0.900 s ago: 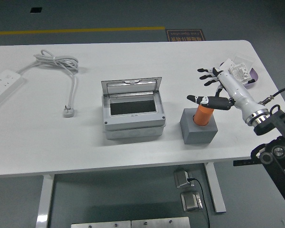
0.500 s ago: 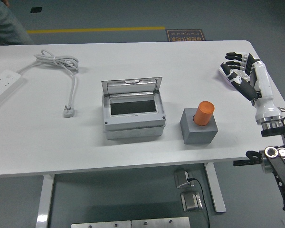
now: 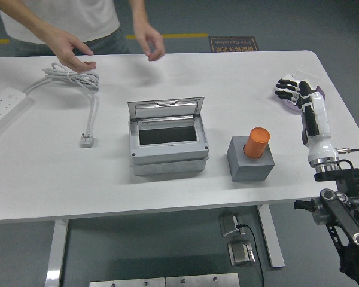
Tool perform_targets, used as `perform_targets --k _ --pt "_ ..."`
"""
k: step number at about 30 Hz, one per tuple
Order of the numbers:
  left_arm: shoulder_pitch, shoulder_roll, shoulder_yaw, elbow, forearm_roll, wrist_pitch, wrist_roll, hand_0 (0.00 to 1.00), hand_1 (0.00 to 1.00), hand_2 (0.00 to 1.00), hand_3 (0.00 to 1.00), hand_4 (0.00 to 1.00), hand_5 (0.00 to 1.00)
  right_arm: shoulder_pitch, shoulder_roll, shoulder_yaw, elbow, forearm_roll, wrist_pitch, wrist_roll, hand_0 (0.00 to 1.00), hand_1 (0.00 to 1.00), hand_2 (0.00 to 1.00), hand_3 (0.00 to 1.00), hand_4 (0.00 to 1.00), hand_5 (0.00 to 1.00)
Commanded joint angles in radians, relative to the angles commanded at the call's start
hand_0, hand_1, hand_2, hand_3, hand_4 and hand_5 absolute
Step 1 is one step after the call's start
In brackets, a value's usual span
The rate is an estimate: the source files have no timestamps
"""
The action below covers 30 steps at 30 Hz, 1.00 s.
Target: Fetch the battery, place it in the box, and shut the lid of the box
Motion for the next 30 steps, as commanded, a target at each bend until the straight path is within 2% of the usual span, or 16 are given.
perform_targets --k 4,5,13,20,28,29,30 --pt "0.000 -0.001 0.000 0.000 0.001 0.000 -0.001 0.539 0.575 0.643 0.717 0.702 0.346 0.002 0.007 -0.014 -0.028 0.007 0.005 0.002 0.666 0.585 0.599 0.634 0.998 0.974" --pt "0.000 -0.001 0.000 0.000 0.002 0.000 -0.001 0.539 0.575 0.641 0.713 0.701 0.346 0.002 0.008 -0.018 -0.034 0.010 0.007 0.003 0.667 0.589 0.602 0.637 0.998 0.929" --pt "0.000 -0.002 0.001 0.000 0.003 0.001 -0.004 0.539 0.575 0.640 0.711 0.700 0.347 0.007 0.015 -0.063 -0.074 0.024 0.012 0.003 0.671 0.602 0.599 0.637 0.998 0.912" --pt "0.000 -0.002 0.000 0.000 0.007 0.002 -0.005 0.539 0.575 0.638 0.708 0.699 0.345 0.007 0.015 -0.094 -0.083 0.029 0.021 -0.003 0.669 0.603 0.600 0.636 0.998 0.904" --pt "-0.001 -0.004 -0.003 0.000 0.016 0.001 -0.012 0.539 0.575 0.635 0.705 0.698 0.345 0.007 0.012 -0.107 -0.088 -0.010 0.055 -0.030 0.672 0.603 0.602 0.636 0.998 0.887" --pt "-0.001 -0.005 -0.005 0.000 0.020 0.000 -0.014 0.537 0.575 0.633 0.702 0.698 0.343 0.007 0.012 -0.108 -0.087 -0.018 0.059 -0.034 0.684 0.617 0.613 0.651 0.956 0.640" --pt "-0.001 -0.005 -0.006 0.000 0.022 0.000 -0.016 0.537 0.575 0.633 0.702 0.698 0.343 0.007 0.011 -0.109 -0.087 -0.024 0.063 -0.037 0.684 0.617 0.613 0.651 0.956 0.640"
